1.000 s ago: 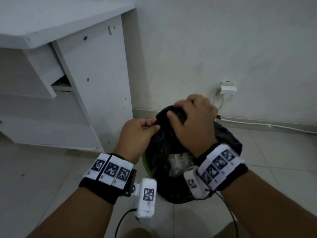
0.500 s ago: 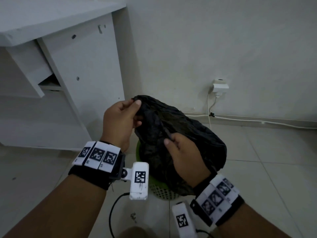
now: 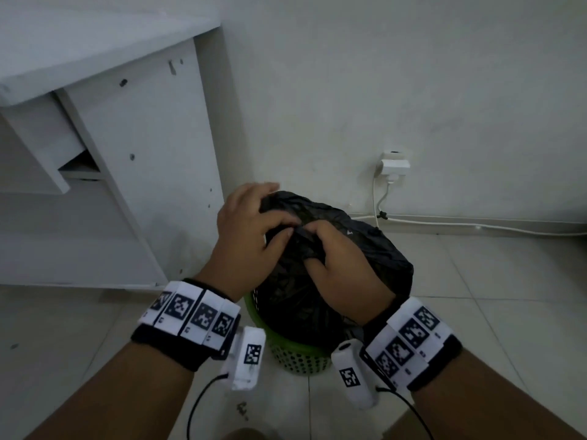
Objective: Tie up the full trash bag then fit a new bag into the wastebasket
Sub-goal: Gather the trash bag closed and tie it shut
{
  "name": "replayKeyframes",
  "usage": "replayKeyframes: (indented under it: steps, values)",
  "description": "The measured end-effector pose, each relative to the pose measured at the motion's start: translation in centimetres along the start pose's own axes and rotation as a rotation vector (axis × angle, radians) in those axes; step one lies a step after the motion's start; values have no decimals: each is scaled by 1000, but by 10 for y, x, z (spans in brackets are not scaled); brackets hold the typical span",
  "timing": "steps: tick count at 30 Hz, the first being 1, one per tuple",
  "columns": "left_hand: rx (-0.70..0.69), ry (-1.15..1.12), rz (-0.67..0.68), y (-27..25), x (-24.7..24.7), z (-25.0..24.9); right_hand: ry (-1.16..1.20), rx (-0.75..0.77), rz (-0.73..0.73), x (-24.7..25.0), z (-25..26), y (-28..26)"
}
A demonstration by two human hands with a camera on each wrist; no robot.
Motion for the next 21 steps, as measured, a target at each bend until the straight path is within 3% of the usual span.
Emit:
replayKeyframes:
  steps: [2, 7, 10, 15, 21]
  values:
    - [-70, 34, 42, 5, 1, 1, -46, 22, -108, 17, 5, 1]
    - [-49, -31, 50, 16, 12, 8, -240, 0, -303, 54, 1, -2]
    - [-3, -31, -25, 24, 32, 16, -337, -98, -298, 61, -22, -3]
    - [-75, 87, -10, 27, 36, 0, -119, -195, -238, 73, -32, 8]
    - [-197, -90, 99, 31, 15, -51, -80, -12, -165, 82, 26, 31]
Point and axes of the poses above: each hand's wrist, its own y-axis towards the middle knuckle, its own x-axis out of the back of the hand, z = x × y, the point moved 10 cm from there along y, towards the middle knuckle, and after that the axes turned 7 degrees about -x, right-handed, at the moved point
